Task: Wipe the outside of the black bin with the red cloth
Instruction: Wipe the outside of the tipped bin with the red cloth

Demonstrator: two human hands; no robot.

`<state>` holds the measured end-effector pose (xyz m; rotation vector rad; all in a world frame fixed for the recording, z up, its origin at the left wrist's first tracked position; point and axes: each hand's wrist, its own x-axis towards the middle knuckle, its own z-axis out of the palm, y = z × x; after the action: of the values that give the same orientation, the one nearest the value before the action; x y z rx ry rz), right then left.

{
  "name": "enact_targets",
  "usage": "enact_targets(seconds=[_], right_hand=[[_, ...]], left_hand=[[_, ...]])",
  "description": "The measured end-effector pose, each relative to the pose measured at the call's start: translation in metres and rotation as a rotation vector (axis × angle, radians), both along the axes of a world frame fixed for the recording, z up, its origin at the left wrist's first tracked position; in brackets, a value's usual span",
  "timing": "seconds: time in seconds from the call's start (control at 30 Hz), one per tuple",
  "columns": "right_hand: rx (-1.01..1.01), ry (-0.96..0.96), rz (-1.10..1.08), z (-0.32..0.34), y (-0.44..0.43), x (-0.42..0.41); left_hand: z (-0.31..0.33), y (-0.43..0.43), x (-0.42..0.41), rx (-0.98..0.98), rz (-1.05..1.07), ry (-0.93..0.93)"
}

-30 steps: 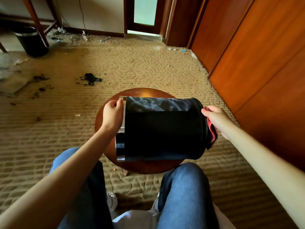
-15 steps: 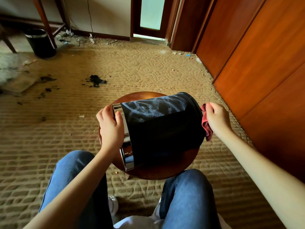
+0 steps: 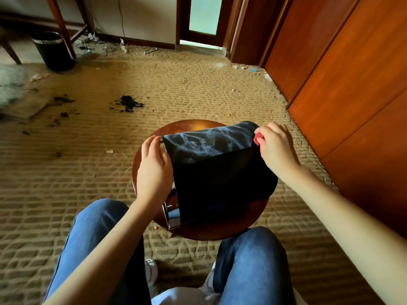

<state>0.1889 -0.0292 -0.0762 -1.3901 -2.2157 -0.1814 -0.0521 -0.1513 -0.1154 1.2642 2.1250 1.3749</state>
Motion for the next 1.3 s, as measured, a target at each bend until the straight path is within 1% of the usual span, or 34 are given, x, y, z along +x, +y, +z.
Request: enact_targets(seconds=[0.13,0.2,0.3,0.43,0.53,0.6,0.67,0.73,0.8,0.87,0.93,1.0,1.1,1.17,1.3], right_hand=[[-0.081,-0.108,-0.036,0.009,0.032,-0.023],[-0.078,-0.096,-0.03,0.008,0.032,-0.026],[-0.025,-0.048,-0.015,-0.002,0.004,-0.01],[0.009,-0.102,0.078,-0.013,-0.041,0.017],[0.008,-0.11,0.031,-0.003,-0.023,0.01],[-0.039,-0.153,0.002,0.008,0.001,-0.007],[-0.124,-0.219,0.033,0.016,0.027,-0.018],[-0.156,-0.248,0.082,0.019,0.04,-0.021],[-0.153,-0.204,0.072,0.018,0.028,-0.013],[-0.092,-0.184,0.059,0.011,-0.006,0.004],[-0.032,-0.215,0.098,0.0,-0.047,0.02],[-0.013,-0.251,0.131,-0.008,-0.062,0.03],[-0.001,-0.221,0.105,-0.001,-0.037,0.021],[-0.017,-0.24,0.064,0.011,-0.014,0.002],[-0.179,-0.296,-0.02,0.029,0.02,-0.033]], left_hand=[[0.002,0.0,0.0,-0.014,0.002,0.001],[0.004,0.008,-0.005,-0.032,0.008,-0.016],[0.007,0.017,-0.01,-0.057,0.026,-0.043],[0.006,0.015,-0.008,-0.05,0.019,-0.038],[0.001,0.003,-0.001,-0.016,0.014,-0.002],[-0.001,-0.005,0.004,-0.007,0.007,0.035],[-0.002,-0.011,0.006,-0.011,-0.011,0.077],[-0.001,-0.009,0.004,-0.036,-0.013,0.097],[0.002,-0.003,0.0,-0.058,-0.004,0.091],[0.003,0.003,-0.002,-0.06,0.0,0.06],[0.001,0.004,-0.002,-0.043,0.001,0.035],[-0.002,-0.001,0.001,-0.024,0.002,0.043],[-0.004,-0.008,0.006,-0.026,-0.006,0.063],[-0.003,-0.011,0.007,-0.031,-0.01,0.085],[-0.001,-0.015,0.007,-0.049,-0.018,0.13]])
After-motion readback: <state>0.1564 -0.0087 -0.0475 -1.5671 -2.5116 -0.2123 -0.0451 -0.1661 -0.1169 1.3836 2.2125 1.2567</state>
